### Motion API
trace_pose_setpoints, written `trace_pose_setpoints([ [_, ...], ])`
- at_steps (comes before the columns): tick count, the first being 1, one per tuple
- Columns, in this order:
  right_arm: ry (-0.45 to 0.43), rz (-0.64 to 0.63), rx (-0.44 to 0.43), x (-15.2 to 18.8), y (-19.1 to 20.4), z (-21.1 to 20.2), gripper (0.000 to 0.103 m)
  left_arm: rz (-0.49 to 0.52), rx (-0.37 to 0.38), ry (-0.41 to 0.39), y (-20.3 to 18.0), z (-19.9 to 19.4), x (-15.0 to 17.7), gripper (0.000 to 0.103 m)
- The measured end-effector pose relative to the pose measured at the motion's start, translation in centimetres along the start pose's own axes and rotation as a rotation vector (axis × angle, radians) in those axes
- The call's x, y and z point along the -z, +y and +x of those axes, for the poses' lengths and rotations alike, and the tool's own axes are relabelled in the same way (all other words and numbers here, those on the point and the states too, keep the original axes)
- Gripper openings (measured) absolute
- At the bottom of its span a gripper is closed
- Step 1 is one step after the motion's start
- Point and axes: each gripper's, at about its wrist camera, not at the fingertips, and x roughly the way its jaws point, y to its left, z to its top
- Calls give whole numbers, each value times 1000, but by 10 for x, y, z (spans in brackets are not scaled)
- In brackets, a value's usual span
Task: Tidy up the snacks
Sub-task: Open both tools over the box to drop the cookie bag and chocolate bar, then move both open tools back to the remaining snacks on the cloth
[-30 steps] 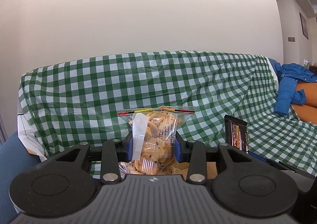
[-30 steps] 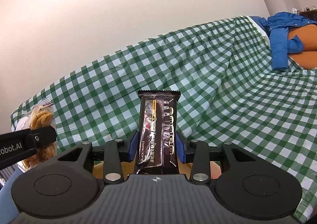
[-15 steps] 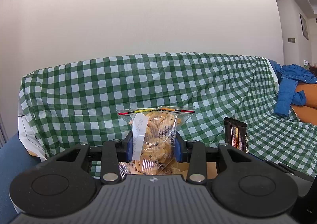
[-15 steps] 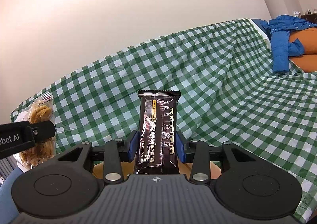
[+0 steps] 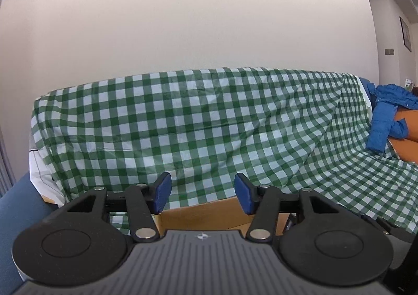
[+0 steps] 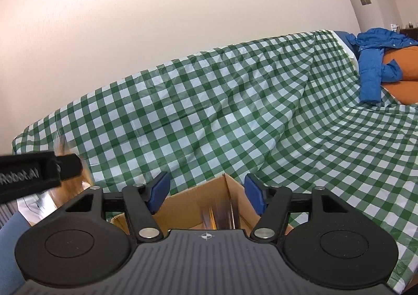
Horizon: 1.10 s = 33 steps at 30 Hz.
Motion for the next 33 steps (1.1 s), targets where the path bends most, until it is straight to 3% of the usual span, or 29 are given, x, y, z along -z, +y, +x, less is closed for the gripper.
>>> trace_pose_setpoints([
  [4,0,-17,4,3,3,-1,66,-2,-7,-2,12,-13,5,56],
  [10,-5,-93,-10,13,14,-9,67,-23,-24,0,57,-33,24,35],
  [14,-9,-168,-27,24,26,-15,67,3,-84,25,106,-36,56,17],
  [18,-10,-236,-65,38,41,-22,67,63,-156,100,164,-29,106,14],
  [22,22,-285,-132,55,56,-30,53,36,-219,203,211,-29,161,11],
  [25,46,-330,-196,70,69,-38,41,-57,-194,121,228,-44,160,8],
  [29,80,-396,-304,89,92,-50,27,-58,-165,121,228,-41,162,8],
  [33,113,-462,-409,105,117,-62,24,-101,-152,125,235,-33,163,9],
])
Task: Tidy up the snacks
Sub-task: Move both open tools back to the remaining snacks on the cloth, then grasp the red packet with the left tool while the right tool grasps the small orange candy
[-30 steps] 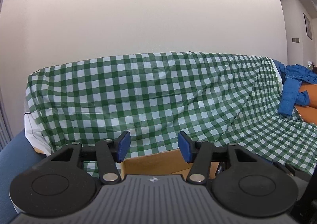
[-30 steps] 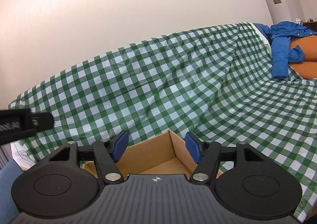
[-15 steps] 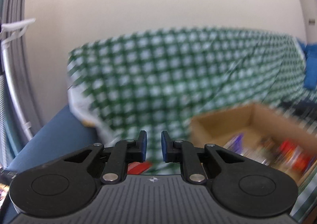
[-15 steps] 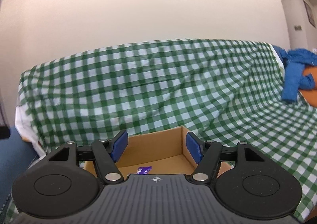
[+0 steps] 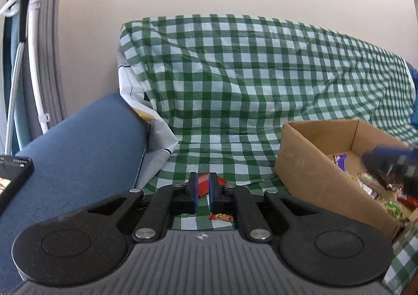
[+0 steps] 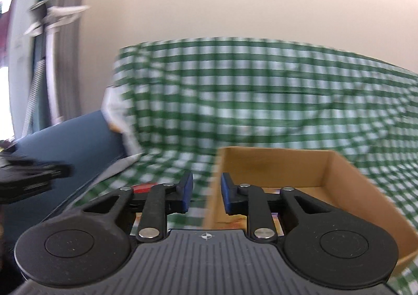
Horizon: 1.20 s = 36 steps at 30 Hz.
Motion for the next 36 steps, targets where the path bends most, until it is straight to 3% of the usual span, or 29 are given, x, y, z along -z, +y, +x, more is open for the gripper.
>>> trace_pose_setpoints([
  [4,118,-30,-87,2,36,22,26,-101,-13,-21,12,1,-3,8],
  [7,204,-71,-95,5,68,58,52,-213,-19,-42,33,-5,-2,9],
  [11,305,-74,-58,13,100,115,55,-305,-14,-31,51,-6,-2,11],
  [19,485,-225,-31,36,134,214,66,-311,10,-2,58,4,-2,12],
  [21,494,-242,-40,39,133,220,66,-307,34,39,56,12,-1,26],
  [24,531,-228,-93,46,128,228,55,-293,50,92,53,29,-1,30],
  [26,520,-199,-122,49,122,222,21,-293,59,80,53,36,-1,30],
  [30,469,-139,-115,44,111,200,19,-265,69,117,50,64,-1,30],
  [34,476,-86,-106,35,101,157,19,-201,48,151,41,106,-6,30],
  [36,497,-69,-122,36,96,137,19,-171,30,155,36,127,-8,50],
])
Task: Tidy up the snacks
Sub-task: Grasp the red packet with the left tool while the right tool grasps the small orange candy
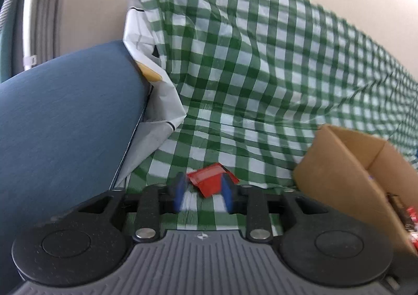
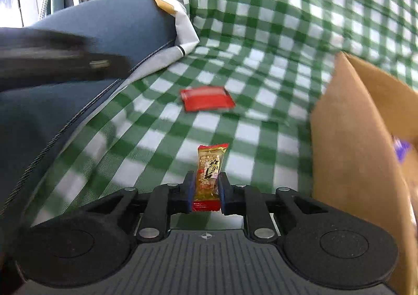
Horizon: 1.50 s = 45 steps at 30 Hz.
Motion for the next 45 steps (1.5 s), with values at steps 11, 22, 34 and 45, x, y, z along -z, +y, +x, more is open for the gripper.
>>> trace_pose_setpoints([
  [11,77,1,-28,41,-3,7,22,282,-37,100,-41,115,2,83],
  [22,98,-3,-65,39,-18,12,35,367,-39,228,-51,157,10,48],
  [34,100,27,-87,38,-22,13,23,308,6,242,-38,75,11,2],
  [45,102,13,-74,42,-18,10,25,300,-38,188,-39,119,-11,67],
])
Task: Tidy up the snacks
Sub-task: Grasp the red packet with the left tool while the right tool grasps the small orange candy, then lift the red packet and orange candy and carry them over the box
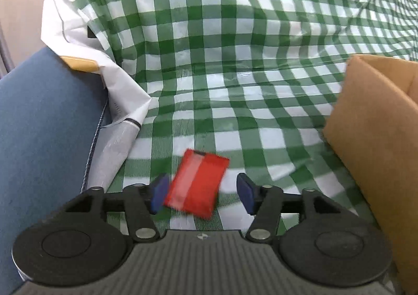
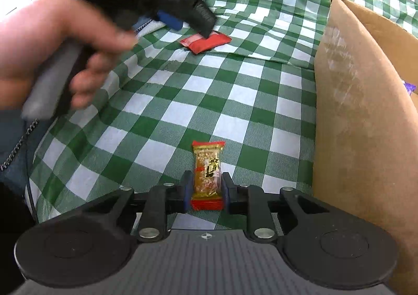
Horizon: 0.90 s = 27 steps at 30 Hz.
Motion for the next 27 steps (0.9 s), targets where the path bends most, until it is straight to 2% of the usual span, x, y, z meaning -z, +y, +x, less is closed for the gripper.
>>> trace_pose_setpoints([
  [2,-1,0,2,0,-1,-1,25,-22,0,15,2,15,-3,70],
  [7,1,-11,0,0,0,2,25,-34,-1,82,5,43,3,70],
  [8,0,-14,0,0,0,2,26,-35,4,80,5,44,6,66],
  [9,-1,-18,-1,0,0,3,26,-47,18,73,7,44,7,54],
  [12,-7,-21,-4,1,0,2,24,-62,2,71,8,37,6,48],
  [19,-33,-9,-6,1,-1,-4,22,-90,-4,11,10,-18,9,47],
  [24,-98,-43,-12,0,6,-22,18,-138,2,-31,7,-78,22,47],
  [27,-152,-60,-15,1,9,-35,17,-134,-8,-49,-2,-114,31,47],
])
